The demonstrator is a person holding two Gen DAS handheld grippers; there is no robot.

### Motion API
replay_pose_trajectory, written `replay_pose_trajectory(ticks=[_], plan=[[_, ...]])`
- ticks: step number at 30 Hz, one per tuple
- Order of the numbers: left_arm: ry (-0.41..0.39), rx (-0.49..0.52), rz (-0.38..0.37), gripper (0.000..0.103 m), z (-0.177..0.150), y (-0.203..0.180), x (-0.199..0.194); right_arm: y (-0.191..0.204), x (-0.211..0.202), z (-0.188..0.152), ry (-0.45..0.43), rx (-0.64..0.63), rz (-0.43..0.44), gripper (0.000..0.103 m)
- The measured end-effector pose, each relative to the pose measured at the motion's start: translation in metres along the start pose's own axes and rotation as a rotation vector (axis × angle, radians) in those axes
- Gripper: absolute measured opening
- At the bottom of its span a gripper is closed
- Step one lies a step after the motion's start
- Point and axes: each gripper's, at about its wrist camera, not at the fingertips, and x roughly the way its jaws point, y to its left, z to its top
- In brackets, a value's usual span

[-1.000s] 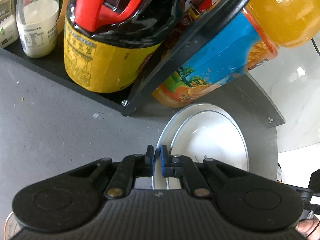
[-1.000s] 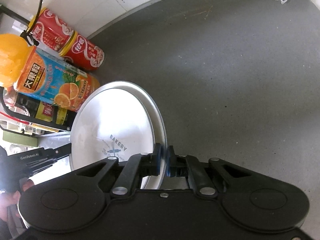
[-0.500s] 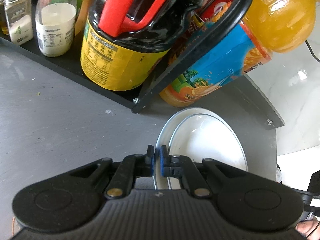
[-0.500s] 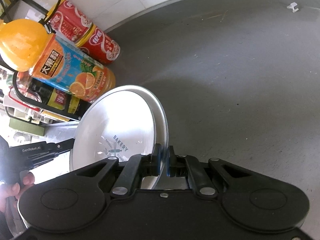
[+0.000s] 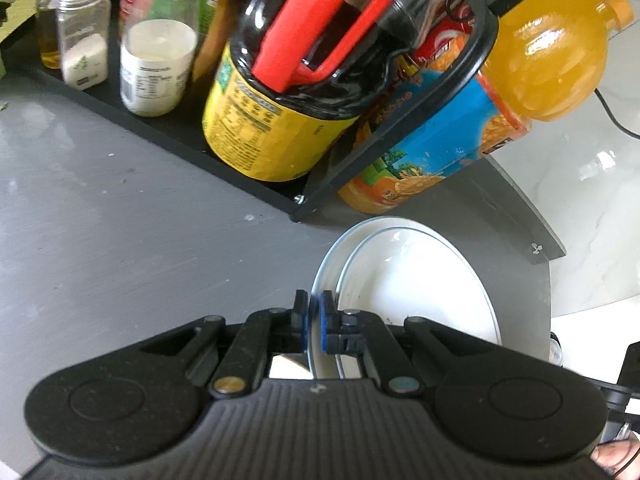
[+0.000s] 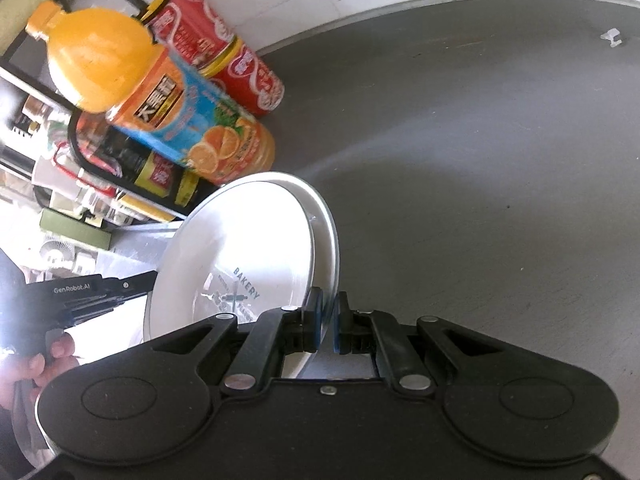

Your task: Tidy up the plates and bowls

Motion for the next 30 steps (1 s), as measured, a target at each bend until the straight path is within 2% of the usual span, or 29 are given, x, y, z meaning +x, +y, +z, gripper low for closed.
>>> replay_pose_trajectory(ticks=[16,30], plan=[[-0.026,-0.025,-0.008,0.0,-0.024,0.045,-0.056,0.053,-0.008,-0.047,0.02,-0.087,0.019,0.006],[-0.011,-0.024,-0.033,0.0,-0.041,0.081,-0.075,0.084,-0.009,-0.085,0.014,-0.1,0.008,0.006]])
